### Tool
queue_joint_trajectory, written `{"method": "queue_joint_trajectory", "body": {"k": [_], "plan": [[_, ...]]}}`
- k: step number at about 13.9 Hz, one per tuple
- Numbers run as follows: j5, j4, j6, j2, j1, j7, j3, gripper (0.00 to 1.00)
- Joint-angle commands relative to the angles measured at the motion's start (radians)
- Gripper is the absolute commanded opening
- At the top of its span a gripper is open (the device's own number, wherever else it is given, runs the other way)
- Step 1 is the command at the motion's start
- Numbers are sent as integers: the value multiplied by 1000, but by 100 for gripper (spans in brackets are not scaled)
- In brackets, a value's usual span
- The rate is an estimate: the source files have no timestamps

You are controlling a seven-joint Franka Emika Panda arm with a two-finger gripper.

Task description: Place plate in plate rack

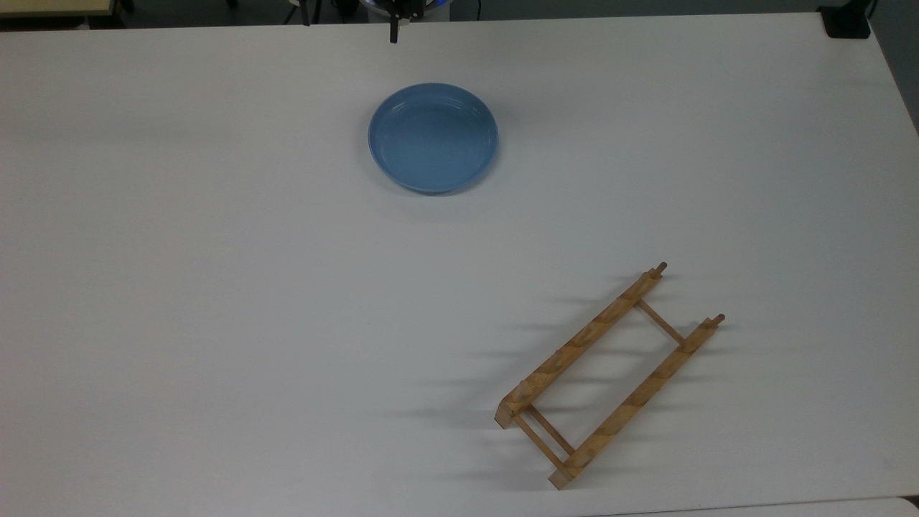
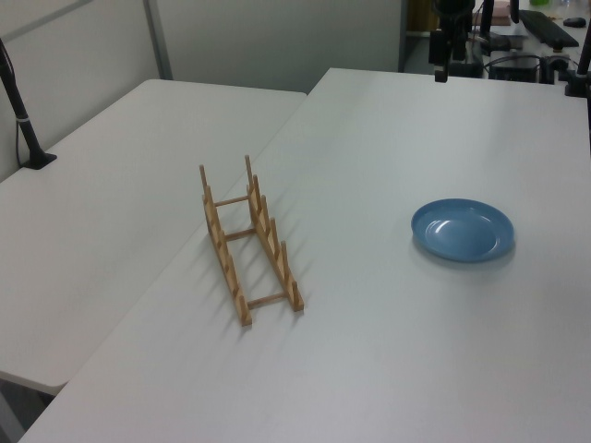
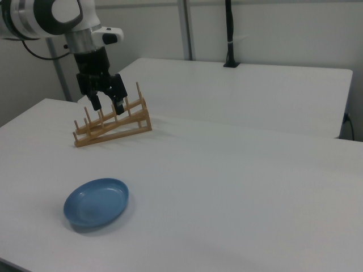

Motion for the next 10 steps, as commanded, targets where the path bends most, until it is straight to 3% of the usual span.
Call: {"method": "queue_joint_trajectory", "body": {"k": [1, 7, 10], "plan": [[21, -18, 8, -11, -1, -59, -8, 100], [21, -19, 5, -11, -2, -67, -8, 100], [21, -28, -1, -18, -5, -141, -8, 100]]}}
